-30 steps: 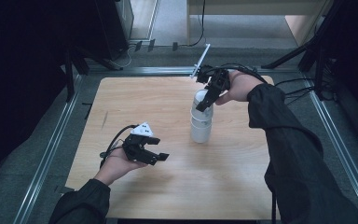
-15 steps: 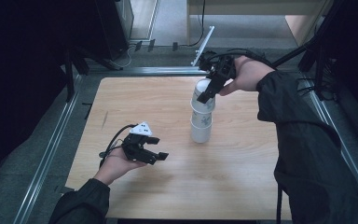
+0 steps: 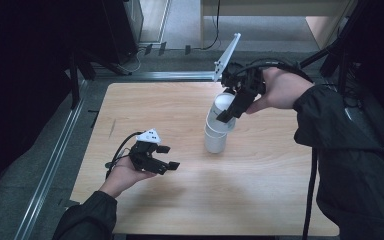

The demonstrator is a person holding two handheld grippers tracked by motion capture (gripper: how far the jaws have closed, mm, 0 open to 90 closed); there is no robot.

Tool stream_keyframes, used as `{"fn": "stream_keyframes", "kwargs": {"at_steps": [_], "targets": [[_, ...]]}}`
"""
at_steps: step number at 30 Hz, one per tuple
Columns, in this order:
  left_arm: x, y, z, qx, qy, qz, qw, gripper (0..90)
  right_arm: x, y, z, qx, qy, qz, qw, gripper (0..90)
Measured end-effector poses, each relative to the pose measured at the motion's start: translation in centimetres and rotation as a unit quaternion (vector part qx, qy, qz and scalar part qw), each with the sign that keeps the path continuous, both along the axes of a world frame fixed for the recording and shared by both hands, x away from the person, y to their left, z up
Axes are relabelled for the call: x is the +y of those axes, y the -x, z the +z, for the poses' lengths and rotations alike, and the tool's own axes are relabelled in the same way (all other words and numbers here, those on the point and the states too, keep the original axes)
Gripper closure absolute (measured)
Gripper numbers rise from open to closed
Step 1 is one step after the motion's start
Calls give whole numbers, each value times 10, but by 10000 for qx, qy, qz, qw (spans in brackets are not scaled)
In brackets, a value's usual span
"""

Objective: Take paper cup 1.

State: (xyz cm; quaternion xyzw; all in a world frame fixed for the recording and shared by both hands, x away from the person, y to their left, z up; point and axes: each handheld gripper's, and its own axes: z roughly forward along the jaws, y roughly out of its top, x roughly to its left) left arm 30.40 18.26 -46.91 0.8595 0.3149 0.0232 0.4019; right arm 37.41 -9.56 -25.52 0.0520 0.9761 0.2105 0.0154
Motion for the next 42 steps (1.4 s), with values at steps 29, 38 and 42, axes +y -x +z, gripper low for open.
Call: {"fn": "stream_keyframes", "kwargs": {"at_steps": [29,38,42], "targets": [[-3,2,5,47,246,-280,9993,129,-35,34,-117,670,-1273,-58,9896,335],[-6,2,5,-4,344,-424,9985,113,-37,38,-148,723,-1779,-285,9810,335],[-7,3,4,5,395,-527,9978,128,-38,40,-158,713,-1943,-377,9776,336]]}}
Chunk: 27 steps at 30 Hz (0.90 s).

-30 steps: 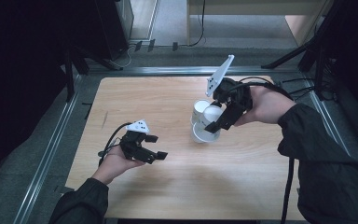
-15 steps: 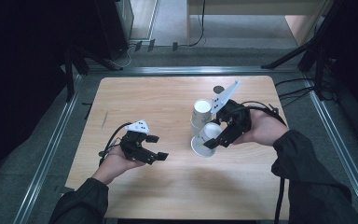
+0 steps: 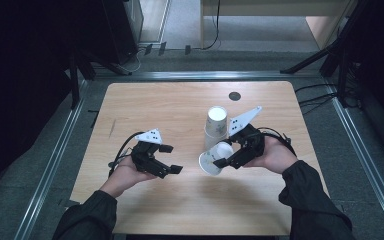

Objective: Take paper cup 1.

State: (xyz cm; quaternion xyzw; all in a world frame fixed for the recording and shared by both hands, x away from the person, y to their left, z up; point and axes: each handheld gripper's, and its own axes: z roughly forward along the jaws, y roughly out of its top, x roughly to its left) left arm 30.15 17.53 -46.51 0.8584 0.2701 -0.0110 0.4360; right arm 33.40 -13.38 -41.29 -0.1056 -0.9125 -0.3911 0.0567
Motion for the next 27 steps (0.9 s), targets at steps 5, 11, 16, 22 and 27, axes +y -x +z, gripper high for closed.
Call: {"fn": "stream_keyframes", "kwargs": {"at_steps": [5,11,16,22,27], "targets": [[-5,1,-1,-42,19,-125,9999,126,-1,4,-11,17,-299,-176,9994,337],[-8,-1,-2,-20,68,-211,9998,125,1,7,-25,91,-544,-264,9981,337],[-9,-1,-2,-37,213,-332,9992,126,3,6,-35,172,-663,-305,9972,338],[-15,-3,-4,2,278,-424,9987,126,8,5,-42,269,-725,-294,9966,337],[-17,-6,-6,30,385,-479,9981,127,12,1,-42,376,-911,-307,9947,338]]}}
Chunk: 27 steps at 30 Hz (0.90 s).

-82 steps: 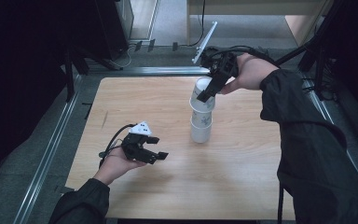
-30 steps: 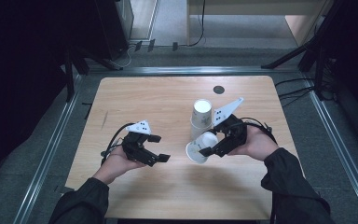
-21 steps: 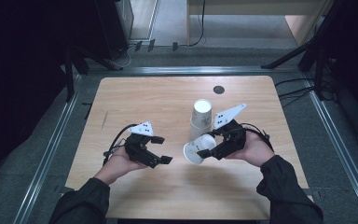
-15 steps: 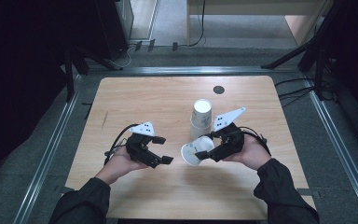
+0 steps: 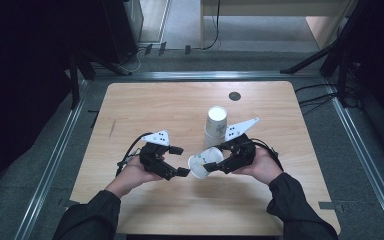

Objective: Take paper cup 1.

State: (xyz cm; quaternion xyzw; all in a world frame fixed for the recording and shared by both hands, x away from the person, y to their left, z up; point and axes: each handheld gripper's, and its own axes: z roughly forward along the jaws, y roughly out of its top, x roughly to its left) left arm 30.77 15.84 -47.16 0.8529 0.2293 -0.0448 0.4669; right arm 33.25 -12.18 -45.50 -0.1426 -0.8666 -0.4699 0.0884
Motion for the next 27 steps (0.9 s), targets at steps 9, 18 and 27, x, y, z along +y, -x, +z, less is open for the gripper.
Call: {"fn": "stream_keyframes", "kwargs": {"at_steps": [9,18,27], "targets": [[-6,-5,-1,55,152,-182,9997,128,9,-2,-1,54,-127,133,9998,338],[-13,-5,-3,37,194,-357,9992,128,13,0,3,35,-219,184,9996,338],[-18,-3,-6,10,153,-442,9989,135,16,1,3,55,-252,185,9995,339]]}}
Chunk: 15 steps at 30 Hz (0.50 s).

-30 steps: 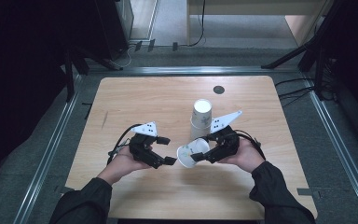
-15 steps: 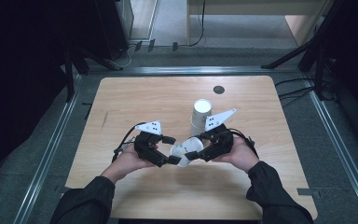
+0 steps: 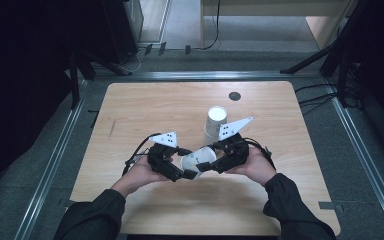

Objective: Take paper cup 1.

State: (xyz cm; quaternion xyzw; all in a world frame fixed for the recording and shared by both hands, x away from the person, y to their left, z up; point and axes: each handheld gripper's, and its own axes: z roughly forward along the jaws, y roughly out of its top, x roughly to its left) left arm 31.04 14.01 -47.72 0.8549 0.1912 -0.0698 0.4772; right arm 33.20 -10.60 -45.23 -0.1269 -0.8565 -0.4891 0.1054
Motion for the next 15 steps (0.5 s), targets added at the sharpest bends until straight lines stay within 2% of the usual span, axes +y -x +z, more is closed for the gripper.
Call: {"fn": "stream_keyframes", "kwargs": {"at_steps": [15], "targets": [[-1,0,-4,-36,-69,-74,9999,180,2,1,1,82,-62,-6,9999,339]]}}
